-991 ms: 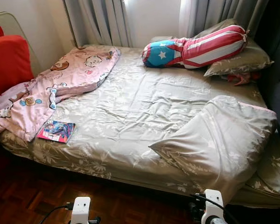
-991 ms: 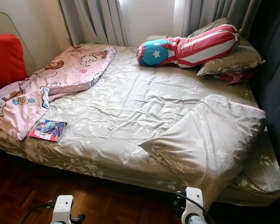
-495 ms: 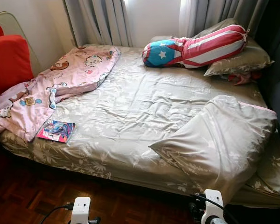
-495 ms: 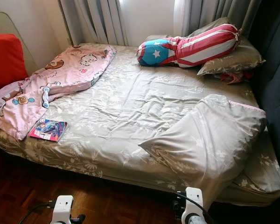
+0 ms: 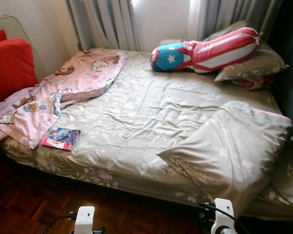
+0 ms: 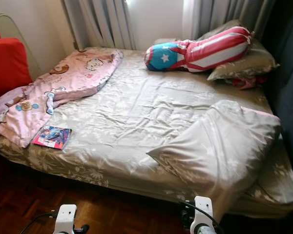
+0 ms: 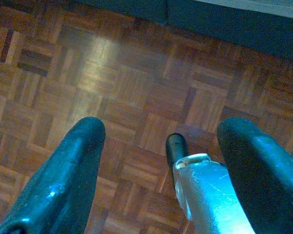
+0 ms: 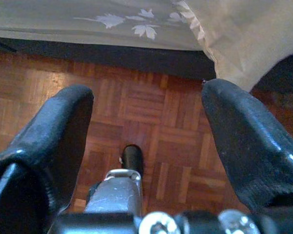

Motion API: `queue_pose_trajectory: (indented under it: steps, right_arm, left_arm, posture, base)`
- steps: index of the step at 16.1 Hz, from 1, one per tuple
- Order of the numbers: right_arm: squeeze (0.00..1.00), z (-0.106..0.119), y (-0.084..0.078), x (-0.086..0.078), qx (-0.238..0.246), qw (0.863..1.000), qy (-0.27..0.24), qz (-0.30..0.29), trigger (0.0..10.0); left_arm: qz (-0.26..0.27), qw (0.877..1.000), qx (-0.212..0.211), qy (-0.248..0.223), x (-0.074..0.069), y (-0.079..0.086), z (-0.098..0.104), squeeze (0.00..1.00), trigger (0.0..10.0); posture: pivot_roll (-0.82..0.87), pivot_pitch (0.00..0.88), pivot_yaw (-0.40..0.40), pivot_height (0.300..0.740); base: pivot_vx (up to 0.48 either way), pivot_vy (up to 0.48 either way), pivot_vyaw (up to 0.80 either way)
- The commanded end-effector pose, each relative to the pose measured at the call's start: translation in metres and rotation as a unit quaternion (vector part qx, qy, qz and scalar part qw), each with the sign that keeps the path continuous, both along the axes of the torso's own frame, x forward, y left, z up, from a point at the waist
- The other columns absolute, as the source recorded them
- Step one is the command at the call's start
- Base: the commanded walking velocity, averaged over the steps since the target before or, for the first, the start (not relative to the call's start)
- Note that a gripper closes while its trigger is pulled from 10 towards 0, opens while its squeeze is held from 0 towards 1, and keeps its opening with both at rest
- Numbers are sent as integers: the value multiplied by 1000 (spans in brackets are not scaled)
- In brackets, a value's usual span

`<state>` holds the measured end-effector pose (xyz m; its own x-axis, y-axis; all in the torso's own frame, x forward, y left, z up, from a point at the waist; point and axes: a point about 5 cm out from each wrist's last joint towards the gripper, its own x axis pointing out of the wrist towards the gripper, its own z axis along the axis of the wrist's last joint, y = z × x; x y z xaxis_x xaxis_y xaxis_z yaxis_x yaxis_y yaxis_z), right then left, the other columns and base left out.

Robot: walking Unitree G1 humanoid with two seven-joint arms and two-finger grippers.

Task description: Clean up the room

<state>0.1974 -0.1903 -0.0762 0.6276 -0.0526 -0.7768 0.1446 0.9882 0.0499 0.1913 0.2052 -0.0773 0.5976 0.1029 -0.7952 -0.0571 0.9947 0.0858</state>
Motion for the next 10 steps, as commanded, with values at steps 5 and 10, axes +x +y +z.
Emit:
queue_pose_trajectory:
  steps: [5, 10]
  right_arm:
    - [0, -1, 3, -1, 2, 1000, 9, 1, 10000]
    - [0, -1, 3, -1, 2, 1000, 10, 3, 10000]
  left_arm:
    - [-1, 1000, 5, 9, -4, 5, -1, 0, 10000]
    - [0, 1000, 4, 9, -4, 5, -1, 0, 10000]
  posture:
    - [-56, 0, 42, 722]
    - [-54, 0, 40, 722]
  base:
    - [266, 0, -725]
    - [269, 0, -747]
